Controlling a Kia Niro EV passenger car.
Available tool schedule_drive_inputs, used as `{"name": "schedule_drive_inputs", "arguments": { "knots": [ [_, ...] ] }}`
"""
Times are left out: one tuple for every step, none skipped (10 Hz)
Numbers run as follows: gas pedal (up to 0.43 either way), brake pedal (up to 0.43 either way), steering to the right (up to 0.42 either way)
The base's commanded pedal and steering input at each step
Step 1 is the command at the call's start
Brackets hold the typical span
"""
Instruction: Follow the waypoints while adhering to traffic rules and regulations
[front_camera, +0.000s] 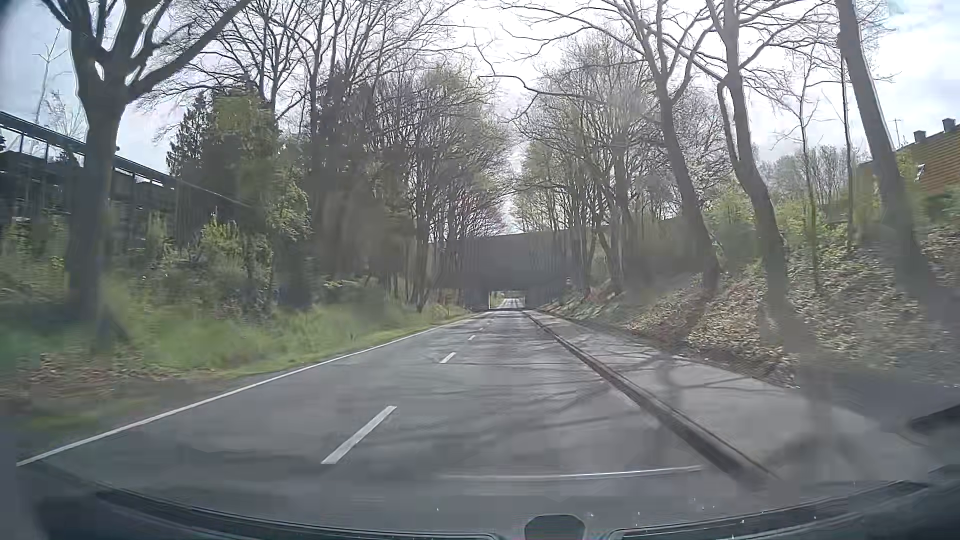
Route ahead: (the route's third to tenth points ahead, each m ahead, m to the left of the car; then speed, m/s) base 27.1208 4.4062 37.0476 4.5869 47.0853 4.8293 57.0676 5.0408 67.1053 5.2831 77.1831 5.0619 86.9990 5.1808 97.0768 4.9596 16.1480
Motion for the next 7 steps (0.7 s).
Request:
{"name": "schedule_drive_inputs", "arguments": {
  "knots": [
    [0.189, 0.0, 0.0],
    [0.189, 0.0, 0.0],
    [0.177, 0.0, 0.0],
    [0.177, 0.0, 0.0],
    [0.177, 0.0, 0.0],
    [0.177, 0.006, 0.0],
    [0.177, 0.0, 0.0]
  ]
}}
